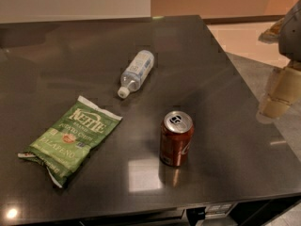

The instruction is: Move blue plastic bottle near coke can

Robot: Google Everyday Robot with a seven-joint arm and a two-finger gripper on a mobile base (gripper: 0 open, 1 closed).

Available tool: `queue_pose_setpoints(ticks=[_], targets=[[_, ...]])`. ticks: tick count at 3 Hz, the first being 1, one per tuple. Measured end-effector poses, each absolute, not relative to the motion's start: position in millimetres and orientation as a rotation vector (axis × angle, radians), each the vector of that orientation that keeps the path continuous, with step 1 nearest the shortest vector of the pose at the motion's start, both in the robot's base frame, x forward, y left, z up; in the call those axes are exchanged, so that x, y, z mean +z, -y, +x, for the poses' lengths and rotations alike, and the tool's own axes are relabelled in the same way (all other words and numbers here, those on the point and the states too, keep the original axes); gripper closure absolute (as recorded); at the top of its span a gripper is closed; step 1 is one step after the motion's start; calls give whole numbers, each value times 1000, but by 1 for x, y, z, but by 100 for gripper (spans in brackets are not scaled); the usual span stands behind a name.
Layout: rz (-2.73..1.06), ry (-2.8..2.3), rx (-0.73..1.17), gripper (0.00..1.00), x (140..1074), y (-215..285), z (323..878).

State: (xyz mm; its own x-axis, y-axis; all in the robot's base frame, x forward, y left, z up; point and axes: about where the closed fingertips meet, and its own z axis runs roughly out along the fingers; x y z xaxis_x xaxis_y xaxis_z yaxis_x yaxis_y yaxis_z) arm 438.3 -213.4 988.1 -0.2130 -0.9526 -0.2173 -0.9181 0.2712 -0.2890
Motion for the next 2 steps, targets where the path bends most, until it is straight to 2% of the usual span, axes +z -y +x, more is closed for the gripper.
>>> queue_pose_setpoints(ticks=[2], targets=[[-1776, -2144, -107, 0, 989, 204, 454]])
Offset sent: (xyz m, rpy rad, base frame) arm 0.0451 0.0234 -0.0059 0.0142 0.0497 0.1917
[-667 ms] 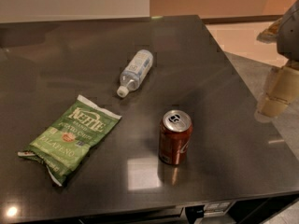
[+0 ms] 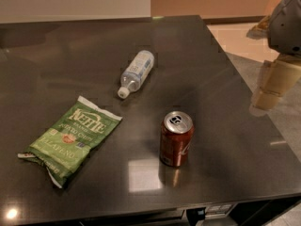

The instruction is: Move blue plastic bottle near coke can

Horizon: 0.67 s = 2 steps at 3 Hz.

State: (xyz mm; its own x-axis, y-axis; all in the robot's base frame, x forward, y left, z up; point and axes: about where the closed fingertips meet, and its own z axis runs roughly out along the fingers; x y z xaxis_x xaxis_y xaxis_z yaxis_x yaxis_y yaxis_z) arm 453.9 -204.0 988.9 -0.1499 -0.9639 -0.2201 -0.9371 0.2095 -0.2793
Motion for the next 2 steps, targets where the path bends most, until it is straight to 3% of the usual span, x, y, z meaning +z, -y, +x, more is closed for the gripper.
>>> queue_pose_setpoints(ticks=[2], targets=[[-2033, -1871, 10, 0, 975, 159, 534]])
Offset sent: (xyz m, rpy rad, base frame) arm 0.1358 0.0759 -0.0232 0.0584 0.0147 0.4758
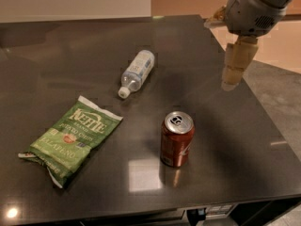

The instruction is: Move blue plastic bottle near coke can

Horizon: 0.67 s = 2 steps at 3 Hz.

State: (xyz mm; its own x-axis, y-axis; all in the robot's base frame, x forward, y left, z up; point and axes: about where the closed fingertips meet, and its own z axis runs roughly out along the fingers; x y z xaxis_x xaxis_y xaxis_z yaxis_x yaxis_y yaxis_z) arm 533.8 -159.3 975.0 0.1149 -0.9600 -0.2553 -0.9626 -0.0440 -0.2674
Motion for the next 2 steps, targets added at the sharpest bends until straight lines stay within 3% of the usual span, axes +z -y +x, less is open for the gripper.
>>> queue_pose_setpoints(ticks=[2], targets=[[-2303, -1552, 75, 0, 942, 82, 605]])
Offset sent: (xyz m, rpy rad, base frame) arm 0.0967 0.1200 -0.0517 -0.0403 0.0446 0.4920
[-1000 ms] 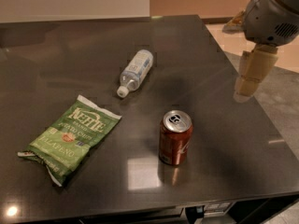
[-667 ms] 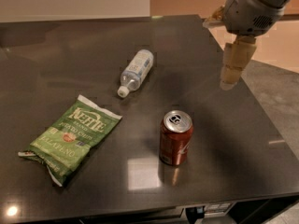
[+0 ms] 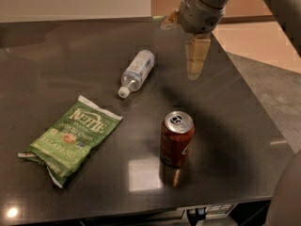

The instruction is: Move blue plastic bottle near coke can

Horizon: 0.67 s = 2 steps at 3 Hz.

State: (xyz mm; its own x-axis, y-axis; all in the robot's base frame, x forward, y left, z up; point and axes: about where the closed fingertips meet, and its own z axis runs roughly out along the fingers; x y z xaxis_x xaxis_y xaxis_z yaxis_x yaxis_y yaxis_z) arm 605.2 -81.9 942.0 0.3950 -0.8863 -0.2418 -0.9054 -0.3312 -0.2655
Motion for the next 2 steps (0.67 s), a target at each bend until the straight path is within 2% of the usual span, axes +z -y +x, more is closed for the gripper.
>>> queue_pose_setpoints(ticks=[2], targets=[[-2592, -1228, 84, 0, 906, 13, 631]])
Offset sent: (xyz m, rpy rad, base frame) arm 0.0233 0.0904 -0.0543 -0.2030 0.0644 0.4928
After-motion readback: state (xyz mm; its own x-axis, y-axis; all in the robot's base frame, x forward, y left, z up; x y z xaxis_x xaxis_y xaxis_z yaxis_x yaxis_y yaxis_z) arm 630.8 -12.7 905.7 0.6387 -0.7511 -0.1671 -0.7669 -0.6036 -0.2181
